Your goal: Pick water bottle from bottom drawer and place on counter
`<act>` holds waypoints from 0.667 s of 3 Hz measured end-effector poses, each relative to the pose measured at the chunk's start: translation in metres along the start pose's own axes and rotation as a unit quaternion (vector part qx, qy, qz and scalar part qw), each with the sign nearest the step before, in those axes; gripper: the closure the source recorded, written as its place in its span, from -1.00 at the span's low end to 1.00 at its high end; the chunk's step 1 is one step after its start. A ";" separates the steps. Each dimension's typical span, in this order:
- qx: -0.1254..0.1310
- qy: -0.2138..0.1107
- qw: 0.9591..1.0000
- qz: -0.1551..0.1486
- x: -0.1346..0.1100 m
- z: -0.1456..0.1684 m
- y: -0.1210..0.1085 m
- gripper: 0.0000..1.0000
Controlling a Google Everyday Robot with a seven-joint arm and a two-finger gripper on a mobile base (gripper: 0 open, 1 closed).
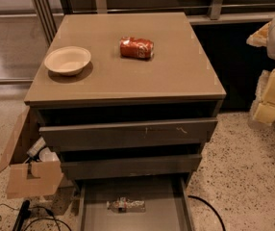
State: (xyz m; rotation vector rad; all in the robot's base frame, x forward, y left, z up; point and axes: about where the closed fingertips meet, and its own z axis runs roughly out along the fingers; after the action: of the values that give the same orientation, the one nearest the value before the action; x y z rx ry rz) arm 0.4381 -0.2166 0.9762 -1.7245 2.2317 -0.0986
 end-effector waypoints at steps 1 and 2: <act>-0.002 -0.005 1.000 0.001 -0.002 0.004 0.000 -1.00; -0.015 -0.026 1.000 0.006 -0.006 0.023 -0.001 -1.00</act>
Offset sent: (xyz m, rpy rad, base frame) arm 0.0127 0.0147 -0.0260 0.0741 0.0361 0.0082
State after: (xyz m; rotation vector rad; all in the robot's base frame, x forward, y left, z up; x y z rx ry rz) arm 0.4472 -0.2082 0.9560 -1.7098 2.2171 -0.0180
